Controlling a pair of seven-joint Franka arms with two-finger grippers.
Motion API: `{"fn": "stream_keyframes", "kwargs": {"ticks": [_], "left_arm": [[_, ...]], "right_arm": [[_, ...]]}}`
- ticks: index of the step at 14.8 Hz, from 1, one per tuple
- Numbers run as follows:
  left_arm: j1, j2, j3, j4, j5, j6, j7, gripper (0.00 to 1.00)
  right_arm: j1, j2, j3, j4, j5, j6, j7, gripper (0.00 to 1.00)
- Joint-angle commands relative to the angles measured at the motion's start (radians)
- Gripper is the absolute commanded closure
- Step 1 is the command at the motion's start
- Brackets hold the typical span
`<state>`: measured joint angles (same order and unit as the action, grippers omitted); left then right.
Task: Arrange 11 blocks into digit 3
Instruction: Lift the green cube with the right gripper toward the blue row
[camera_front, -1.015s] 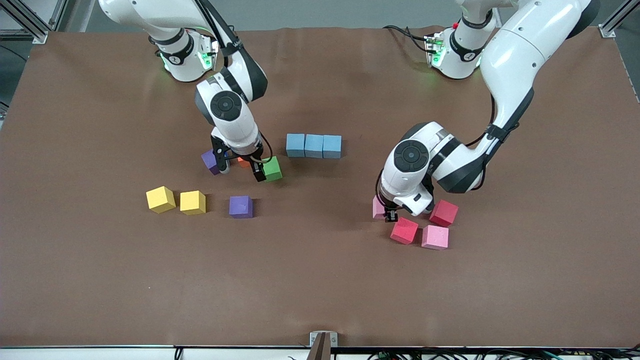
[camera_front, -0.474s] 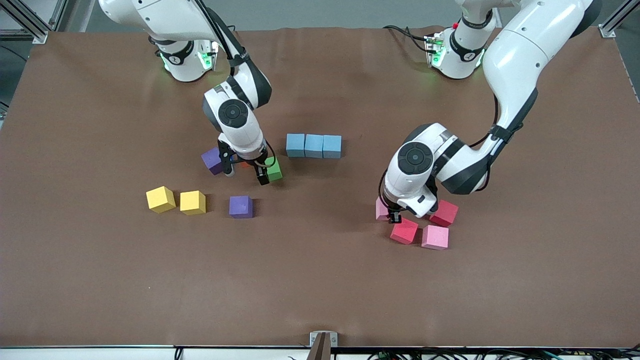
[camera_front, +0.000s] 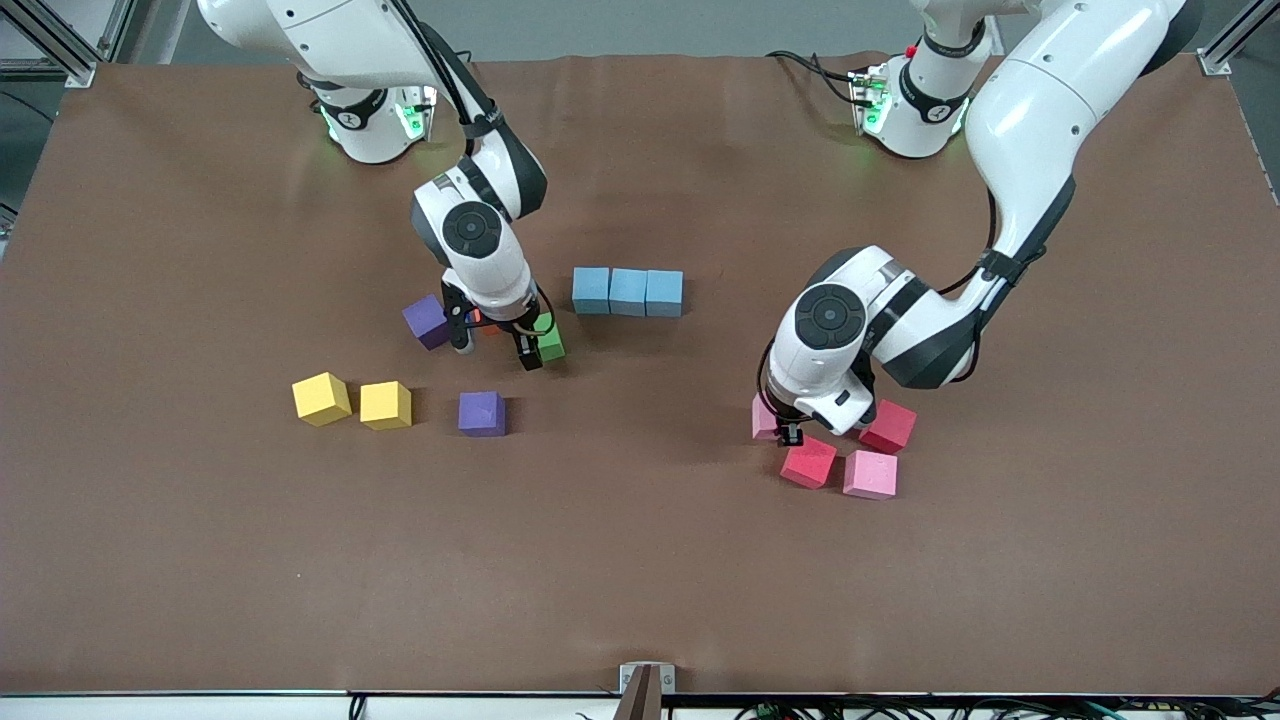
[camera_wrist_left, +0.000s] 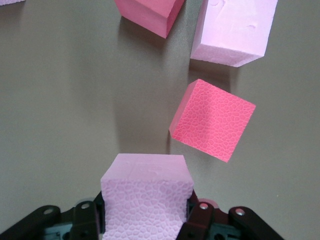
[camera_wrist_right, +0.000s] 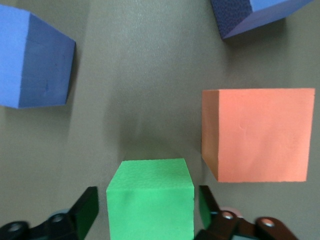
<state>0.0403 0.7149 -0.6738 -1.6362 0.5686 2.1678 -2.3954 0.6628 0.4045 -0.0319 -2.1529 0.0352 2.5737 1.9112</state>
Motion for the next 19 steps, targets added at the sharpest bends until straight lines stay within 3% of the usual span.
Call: {"fn": "stream_keyframes", "kwargs": {"ticks": [1, 3, 4, 6, 16, 19], "left_arm": [[0.001, -0.022, -0.001, -0.007, -0.009, -0.017, 0.012, 0.63], [0.001, -0.022, -0.001, -0.007, -0.009, -0.017, 0.012, 0.63], [0.001, -0.022, -0.001, -0.007, -0.009, -0.017, 0.012, 0.63], [0.001, -0.023, -0.001, -0.007, -0.01, -0.017, 0.01, 0.63], [0.001, -0.023, -0.001, -0.005, -0.01, -0.033, 0.01, 0.63], [0.001, -0.023, -0.001, -0.005, -0.01, -0.033, 0.01, 0.63]], "right_arm": [[0.012, 0.008, 0.003, 0.005, 0.0, 0.003, 0.022, 0.47], [0.015, 0.01, 0.003, 0.007, -0.001, 0.003, 0.008, 0.87], [0.015, 0.01, 0.003, 0.011, -0.001, 0.003, 0.008, 0.97], [0.017, 0.01, 0.003, 0.018, -0.011, 0.002, -0.056, 0.97], [0.038, 0.008, 0.003, 0.044, -0.012, -0.026, -0.899, 0.98], [0.038, 0.008, 0.001, 0.068, -0.014, -0.047, -0.989, 0.98]]}}
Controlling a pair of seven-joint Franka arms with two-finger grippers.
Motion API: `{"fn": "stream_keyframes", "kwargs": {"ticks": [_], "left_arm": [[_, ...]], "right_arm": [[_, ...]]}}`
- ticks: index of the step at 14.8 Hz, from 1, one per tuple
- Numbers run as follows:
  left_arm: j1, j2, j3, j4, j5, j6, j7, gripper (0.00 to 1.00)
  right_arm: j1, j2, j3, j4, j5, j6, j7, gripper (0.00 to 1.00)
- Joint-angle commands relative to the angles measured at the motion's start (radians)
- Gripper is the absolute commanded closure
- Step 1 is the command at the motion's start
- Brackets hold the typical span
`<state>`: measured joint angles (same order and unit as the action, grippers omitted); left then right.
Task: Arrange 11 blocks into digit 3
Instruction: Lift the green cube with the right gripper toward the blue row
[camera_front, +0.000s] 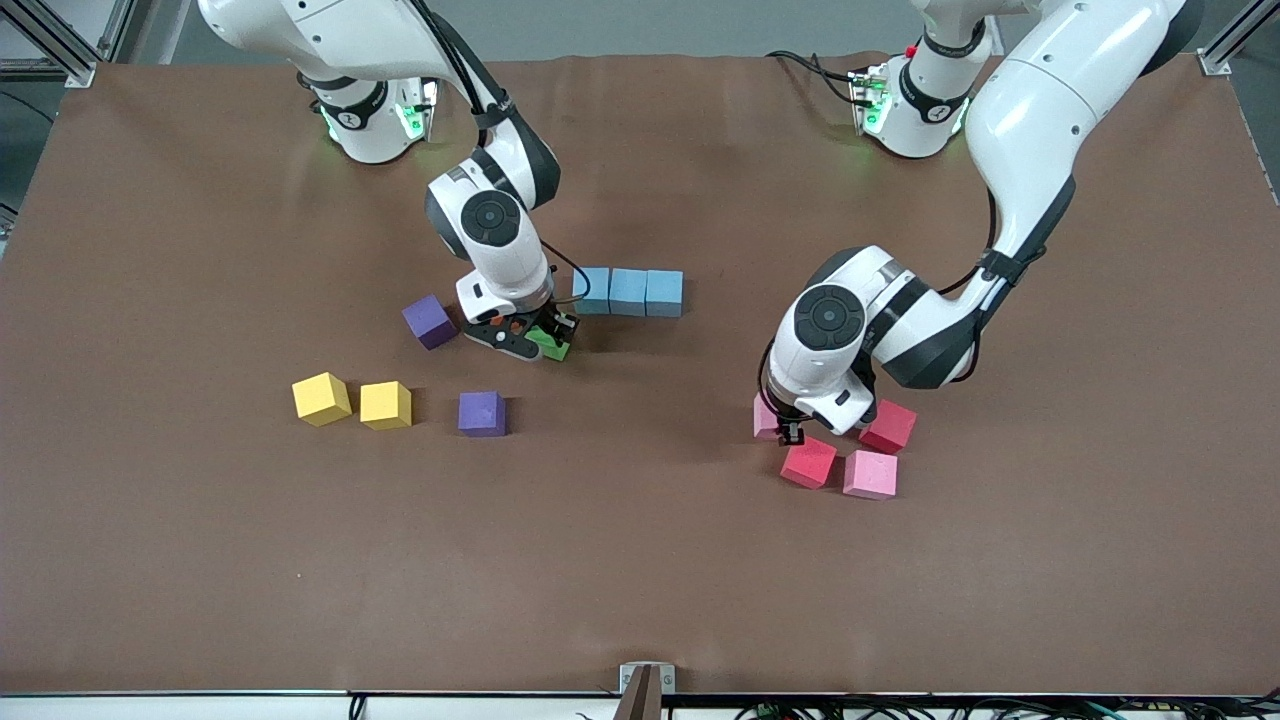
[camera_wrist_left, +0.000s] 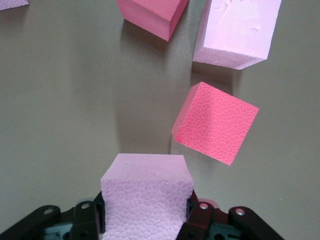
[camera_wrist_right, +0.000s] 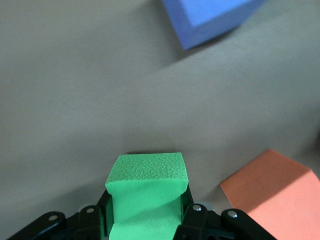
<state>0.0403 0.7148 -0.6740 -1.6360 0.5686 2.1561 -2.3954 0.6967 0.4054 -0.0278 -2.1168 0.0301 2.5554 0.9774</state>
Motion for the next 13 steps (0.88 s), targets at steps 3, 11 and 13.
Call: {"fn": "stream_keyframes", "kwargs": {"ticks": [3, 11, 13], "left_arm": [[0.001, -0.023, -0.001, -0.005, -0.01, -0.021, 0.01, 0.63], [0.001, -0.021, -0.001, -0.007, -0.01, -0.021, 0.01, 0.63], [0.001, -0.021, -0.001, -0.007, -0.01, -0.022, 0.01, 0.63]], "right_arm": [[0.007, 0.038, -0.003, 0.133, -0.029, -0.145, -0.109, 0.98], [0.047, 0.09, -0.003, 0.242, -0.03, -0.208, -0.102, 0.98], [0.059, 0.098, -0.003, 0.239, -0.03, -0.198, -0.103, 0.98]]}}
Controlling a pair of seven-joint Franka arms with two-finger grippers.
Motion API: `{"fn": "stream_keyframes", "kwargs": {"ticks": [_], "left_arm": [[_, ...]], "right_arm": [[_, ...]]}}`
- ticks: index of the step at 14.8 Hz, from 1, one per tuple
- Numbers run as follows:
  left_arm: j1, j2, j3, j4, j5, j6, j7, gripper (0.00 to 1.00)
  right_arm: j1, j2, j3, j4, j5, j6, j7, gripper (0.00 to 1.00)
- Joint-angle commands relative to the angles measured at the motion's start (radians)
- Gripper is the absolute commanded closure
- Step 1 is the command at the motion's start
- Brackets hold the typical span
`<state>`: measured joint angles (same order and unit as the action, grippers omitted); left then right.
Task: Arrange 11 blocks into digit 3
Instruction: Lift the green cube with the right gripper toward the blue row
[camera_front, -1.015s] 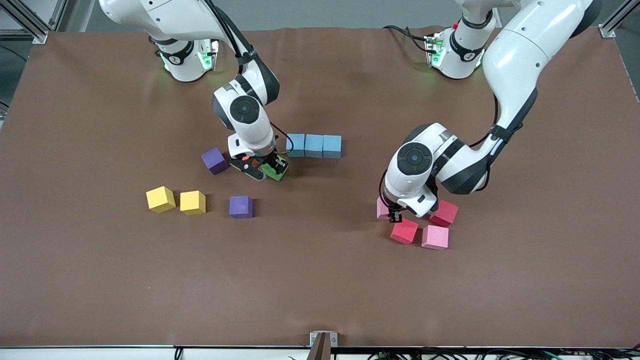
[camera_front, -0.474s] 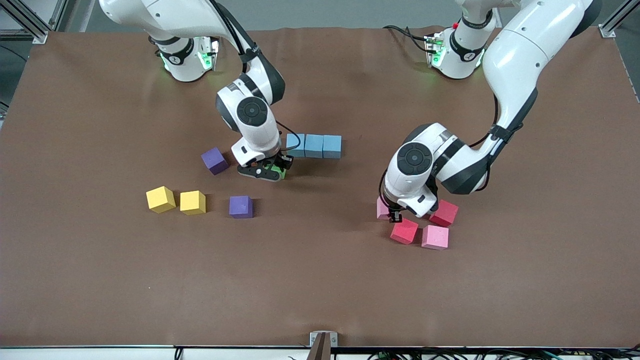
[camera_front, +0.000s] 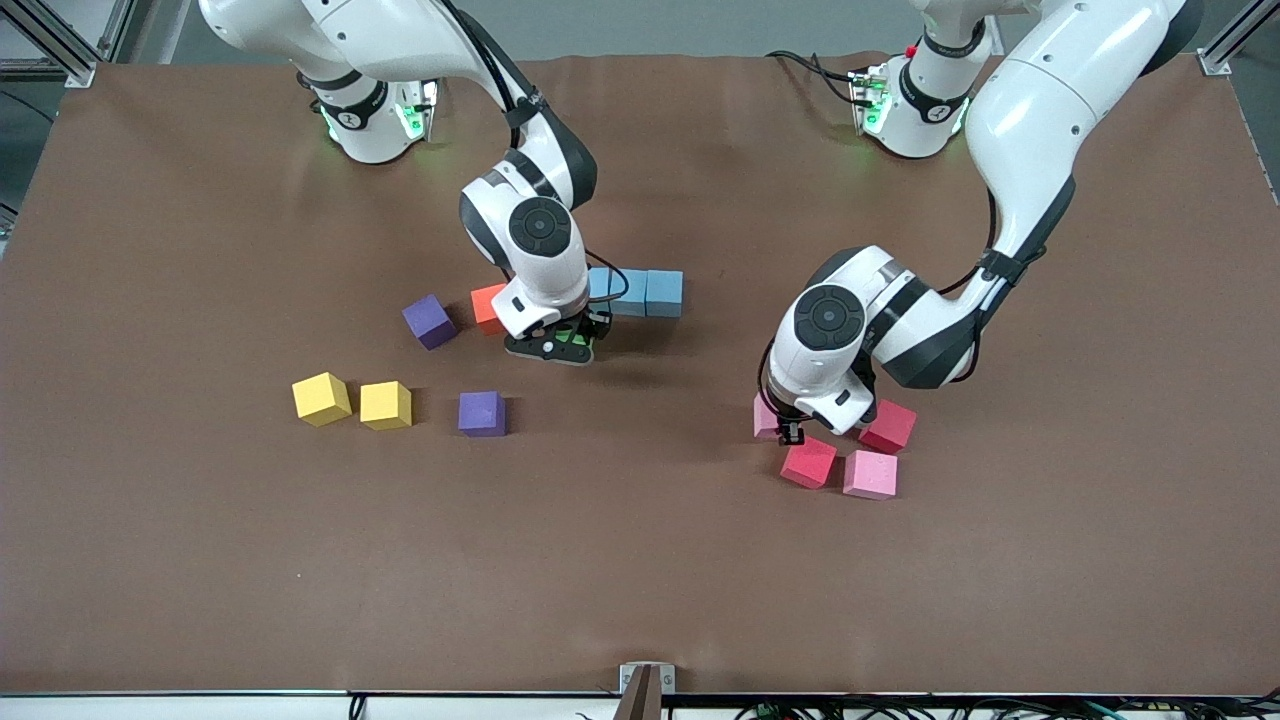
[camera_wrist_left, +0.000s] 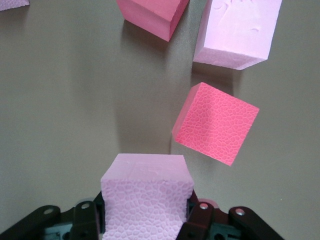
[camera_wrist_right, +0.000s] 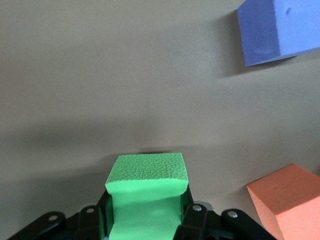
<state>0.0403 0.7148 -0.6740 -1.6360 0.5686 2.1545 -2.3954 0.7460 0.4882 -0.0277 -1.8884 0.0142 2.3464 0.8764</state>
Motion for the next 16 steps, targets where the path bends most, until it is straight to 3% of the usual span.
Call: {"fn": "stream_keyframes", "kwargs": {"ticks": [1, 16], "left_arm": [[0.001, -0.023, -0.001, -0.007, -0.01, -0.022, 0.01, 0.63], [0.001, -0.028, -0.002, -0.005, -0.01, -0.047, 0.01, 0.62]], "right_arm": [[0.013, 0.02, -0.003, 0.011, -0.014, 0.014, -0.002, 0.98], [0.044, 0.023, -0.003, -0.032, -0.034, 0.076, -0.024, 0.98]]}}
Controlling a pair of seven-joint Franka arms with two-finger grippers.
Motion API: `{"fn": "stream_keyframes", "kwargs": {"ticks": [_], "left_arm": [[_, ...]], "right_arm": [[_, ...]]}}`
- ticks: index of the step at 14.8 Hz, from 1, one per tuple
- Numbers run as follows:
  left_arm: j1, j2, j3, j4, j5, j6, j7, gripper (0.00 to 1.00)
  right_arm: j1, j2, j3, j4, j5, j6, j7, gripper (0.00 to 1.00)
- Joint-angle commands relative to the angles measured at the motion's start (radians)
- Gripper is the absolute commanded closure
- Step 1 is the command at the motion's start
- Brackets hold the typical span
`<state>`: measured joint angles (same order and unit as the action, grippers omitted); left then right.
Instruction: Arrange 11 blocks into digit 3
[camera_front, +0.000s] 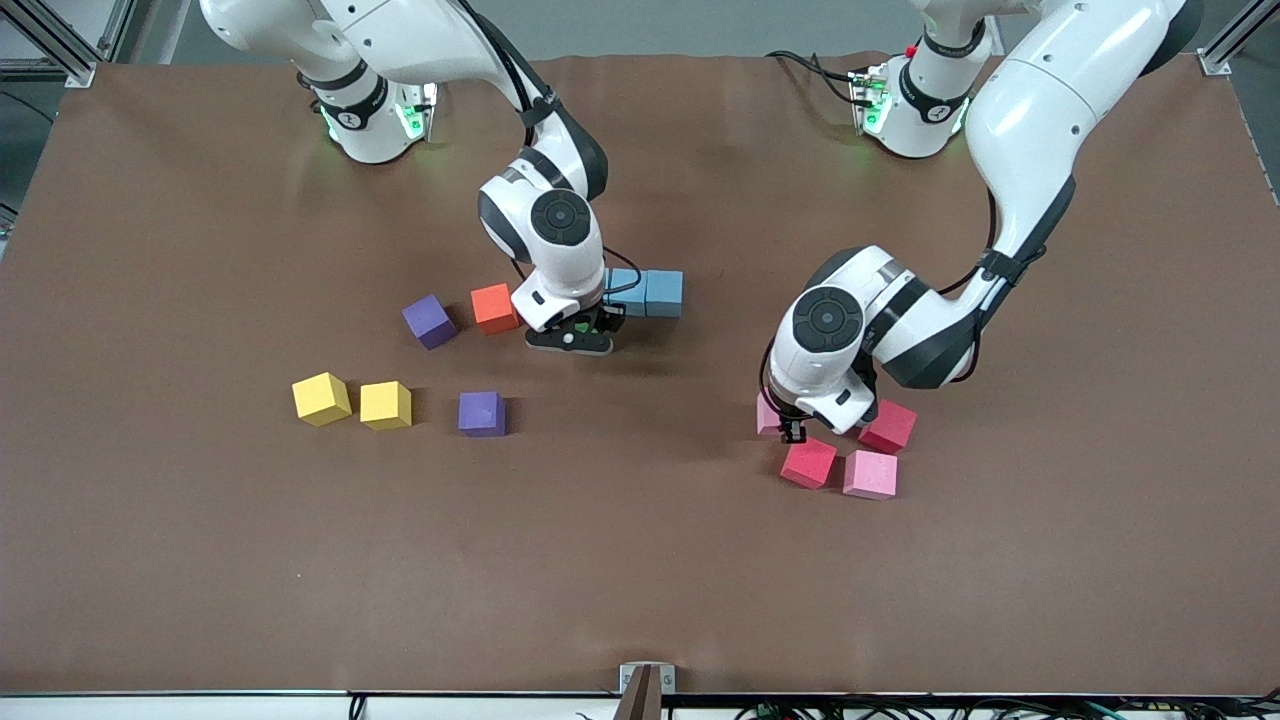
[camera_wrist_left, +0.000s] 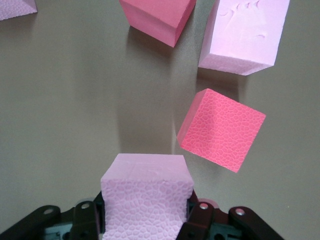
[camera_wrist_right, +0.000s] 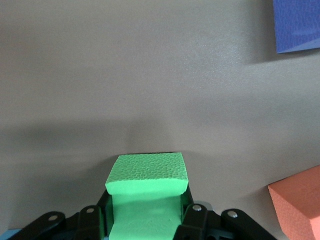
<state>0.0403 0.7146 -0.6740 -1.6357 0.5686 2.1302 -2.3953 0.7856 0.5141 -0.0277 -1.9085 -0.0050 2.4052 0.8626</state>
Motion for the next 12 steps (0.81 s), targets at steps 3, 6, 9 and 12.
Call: {"fn": "stream_keyframes", "kwargs": {"ticks": [3, 6, 9, 12], "left_arm": [[0.001, -0.026, -0.002, -0.006, -0.01, -0.03, 0.01, 0.62], [0.003, -0.027, -0.002, -0.004, -0.01, -0.042, 0.01, 0.62], [0.003, -0.027, -0.004, -0.004, -0.01, -0.049, 0.01, 0.62], [0.01, -0.029, -0.006, -0.004, -0.01, -0.05, 0.01, 0.62]], "right_arm": [[0.006, -0.002, -0.001, -0.012, -0.013, 0.017, -0.01, 0.98], [0.006, 0.009, -0.001, -0.014, -0.013, 0.025, -0.008, 0.98], [0.006, 0.014, -0.001, -0.014, -0.013, 0.034, -0.008, 0.98], [0.006, 0.014, 0.0, -0.015, -0.012, 0.032, -0.005, 0.98]]}}
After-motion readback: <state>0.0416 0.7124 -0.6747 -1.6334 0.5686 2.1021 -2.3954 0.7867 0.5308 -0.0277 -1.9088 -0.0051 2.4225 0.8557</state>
